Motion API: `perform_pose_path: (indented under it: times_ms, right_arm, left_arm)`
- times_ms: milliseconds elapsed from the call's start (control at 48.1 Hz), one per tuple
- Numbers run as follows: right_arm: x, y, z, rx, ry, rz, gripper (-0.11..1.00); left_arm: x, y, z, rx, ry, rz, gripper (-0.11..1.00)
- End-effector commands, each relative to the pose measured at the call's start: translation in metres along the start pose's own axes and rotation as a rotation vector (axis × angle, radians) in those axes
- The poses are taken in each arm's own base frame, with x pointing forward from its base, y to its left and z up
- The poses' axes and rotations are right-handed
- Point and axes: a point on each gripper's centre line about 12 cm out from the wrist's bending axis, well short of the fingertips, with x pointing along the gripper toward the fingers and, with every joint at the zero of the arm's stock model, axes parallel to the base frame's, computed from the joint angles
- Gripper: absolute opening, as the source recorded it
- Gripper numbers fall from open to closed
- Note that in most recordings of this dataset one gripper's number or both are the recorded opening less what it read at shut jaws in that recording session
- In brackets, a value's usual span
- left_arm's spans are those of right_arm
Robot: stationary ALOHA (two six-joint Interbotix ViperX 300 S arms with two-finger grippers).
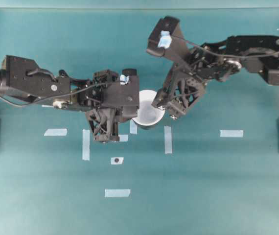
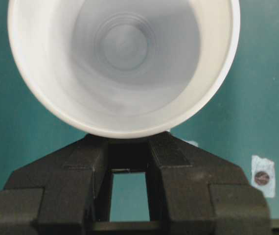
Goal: Holding the cup holder with the left arm, the right arm places the cup into the cup holder.
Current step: 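Open right gripper and withdraw it up and right from the cup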
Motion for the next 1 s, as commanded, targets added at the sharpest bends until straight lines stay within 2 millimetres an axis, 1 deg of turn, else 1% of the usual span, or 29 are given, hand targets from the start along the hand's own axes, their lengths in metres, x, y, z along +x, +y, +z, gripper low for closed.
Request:
perform_pose_path:
  times_ms: [0,270,457,769,977]
  right_arm:
    - [-0.049,0.007,0.013,-0.002,-0.151,0.041,0.89]
    - [-0.051,0.001,0.001,-0.001,-0.216,0.048,0.89]
    - [-0.054,-0.001,-0.006,0.002,-0.263,0.055,0.89]
    - [-0.046,-0.006,-0.015,0.01,-0.261,0.05,0.89]
    - [-0.044,-0.007,-0.018,0.012,-0.26,0.049,0.89]
  left_arm:
    - [-0.006,0.0,0.008,0.001,-0.044,0.003,0.21]
    - [-0.001,-0.008,0.0,-0.043,-0.107,-0.007,0.21]
    - [0.006,-0.015,-0.005,-0.052,-0.106,-0.02,0.21]
    - [0.019,-0.014,-0.014,-0.058,-0.072,-0.019,0.21]
    - [0.024,-0.013,-0.014,-0.062,-0.095,-0.016,0.21]
